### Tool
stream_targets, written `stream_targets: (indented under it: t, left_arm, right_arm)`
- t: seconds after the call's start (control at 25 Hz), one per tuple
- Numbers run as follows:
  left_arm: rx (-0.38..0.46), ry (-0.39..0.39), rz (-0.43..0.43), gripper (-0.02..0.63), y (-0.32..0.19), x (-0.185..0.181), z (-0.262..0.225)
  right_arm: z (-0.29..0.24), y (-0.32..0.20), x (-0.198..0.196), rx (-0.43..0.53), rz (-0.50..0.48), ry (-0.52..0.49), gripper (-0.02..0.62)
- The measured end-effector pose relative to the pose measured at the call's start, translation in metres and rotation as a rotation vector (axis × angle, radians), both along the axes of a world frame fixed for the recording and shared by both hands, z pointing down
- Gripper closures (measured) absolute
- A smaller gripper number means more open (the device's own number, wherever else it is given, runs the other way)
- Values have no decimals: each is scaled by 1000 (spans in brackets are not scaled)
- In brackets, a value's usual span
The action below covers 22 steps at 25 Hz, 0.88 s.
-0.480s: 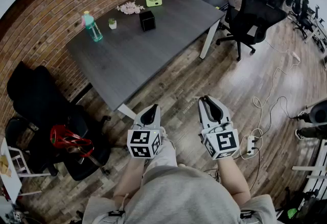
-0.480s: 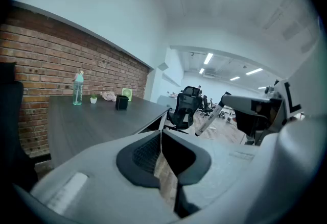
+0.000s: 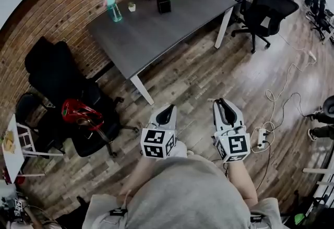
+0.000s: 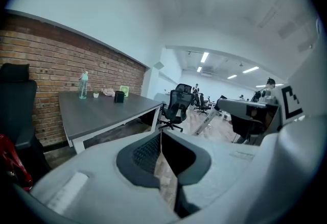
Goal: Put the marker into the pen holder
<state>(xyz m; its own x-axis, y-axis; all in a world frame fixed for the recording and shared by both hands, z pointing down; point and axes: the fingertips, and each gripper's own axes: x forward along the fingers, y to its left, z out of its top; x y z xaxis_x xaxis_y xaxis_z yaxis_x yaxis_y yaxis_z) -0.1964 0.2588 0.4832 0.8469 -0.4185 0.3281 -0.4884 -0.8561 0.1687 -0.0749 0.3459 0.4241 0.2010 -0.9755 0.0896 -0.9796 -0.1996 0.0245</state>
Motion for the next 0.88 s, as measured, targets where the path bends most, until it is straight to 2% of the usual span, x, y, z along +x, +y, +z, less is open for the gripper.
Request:
stream_targets:
  t: [0.36, 0.88]
  left_arm:
    - [32, 29, 13, 586, 25, 4, -12]
    - [37, 42, -21, 586, 35, 9, -20]
  right_arm:
    - [-7, 18, -22, 17, -62, 0, 528]
    - [-12, 23, -18, 33, -100, 7, 526]
